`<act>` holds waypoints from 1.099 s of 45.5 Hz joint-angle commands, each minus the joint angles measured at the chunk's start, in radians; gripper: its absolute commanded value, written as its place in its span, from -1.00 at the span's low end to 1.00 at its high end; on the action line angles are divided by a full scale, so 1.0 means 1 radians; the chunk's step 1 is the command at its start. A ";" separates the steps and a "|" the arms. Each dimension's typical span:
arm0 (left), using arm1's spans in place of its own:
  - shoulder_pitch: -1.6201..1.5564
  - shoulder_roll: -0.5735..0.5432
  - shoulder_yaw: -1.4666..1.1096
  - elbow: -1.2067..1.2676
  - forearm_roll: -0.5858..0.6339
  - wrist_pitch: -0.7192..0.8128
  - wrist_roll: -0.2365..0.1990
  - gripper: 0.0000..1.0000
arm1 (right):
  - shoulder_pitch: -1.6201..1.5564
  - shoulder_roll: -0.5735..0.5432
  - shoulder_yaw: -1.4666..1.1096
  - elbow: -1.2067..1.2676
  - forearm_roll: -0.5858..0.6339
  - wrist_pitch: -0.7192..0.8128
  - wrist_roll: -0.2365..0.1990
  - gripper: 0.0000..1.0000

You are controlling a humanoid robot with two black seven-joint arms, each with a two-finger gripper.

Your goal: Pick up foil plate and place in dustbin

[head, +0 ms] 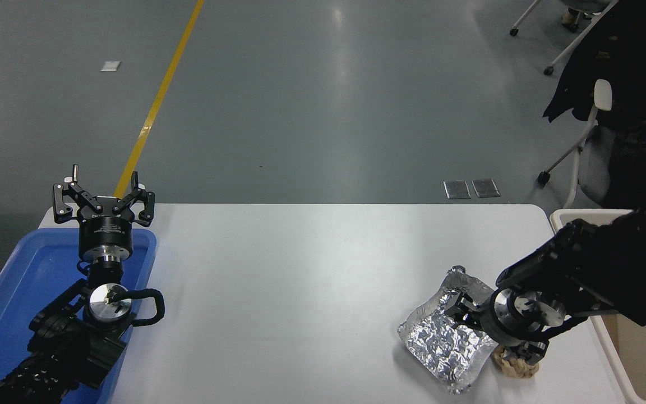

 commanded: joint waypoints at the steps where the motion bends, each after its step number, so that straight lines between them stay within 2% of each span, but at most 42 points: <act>1: 0.000 0.000 0.000 0.000 0.000 0.001 0.000 0.98 | -0.071 0.021 0.010 -0.062 0.001 -0.040 -0.003 1.00; 6: 0.000 0.000 0.000 0.001 0.000 0.001 -0.002 0.98 | -0.095 0.023 0.018 -0.085 0.001 -0.058 -0.004 0.99; 10: 0.000 0.000 0.000 0.000 0.000 0.001 -0.002 0.98 | -0.120 0.023 0.035 -0.107 0.000 -0.074 -0.006 0.88; 12: 0.000 0.000 0.000 0.001 0.000 -0.001 -0.002 0.98 | -0.127 0.024 0.038 -0.113 0.000 -0.075 -0.007 0.64; 15: 0.000 0.000 0.000 0.001 0.000 -0.001 -0.002 0.98 | -0.130 0.024 0.038 -0.116 0.000 -0.077 -0.010 0.44; 18: 0.000 0.000 0.000 0.001 0.000 -0.001 -0.002 0.98 | -0.134 0.026 0.038 -0.121 -0.002 -0.077 -0.010 0.16; 21: 0.000 0.000 0.000 0.000 0.000 0.001 -0.002 0.98 | -0.140 0.032 0.038 -0.130 -0.002 -0.077 -0.010 0.04; 25: 0.000 0.000 0.000 0.000 0.000 -0.001 -0.002 0.98 | -0.146 0.036 0.038 -0.145 -0.002 -0.078 -0.010 -0.02; 28: 0.000 0.000 0.000 0.001 0.000 0.001 -0.002 0.98 | -0.147 0.038 0.038 -0.153 -0.002 -0.080 -0.010 -0.30; 31: 0.000 0.000 0.000 0.001 0.000 0.001 -0.002 0.98 | -0.147 0.038 0.038 -0.164 -0.006 -0.080 -0.010 -0.34; 36: 0.000 0.000 0.000 0.000 0.000 0.001 -0.002 0.98 | -0.146 0.038 0.038 -0.167 -0.023 -0.080 -0.010 -0.62; 40: 0.000 0.000 0.000 0.001 0.000 0.001 -0.002 0.98 | -0.140 0.038 0.037 -0.167 -0.026 -0.069 -0.010 -1.00; 50: 0.000 0.000 0.000 0.001 0.000 0.001 -0.002 0.98 | -0.098 0.029 0.018 -0.150 -0.055 -0.009 -0.009 -1.00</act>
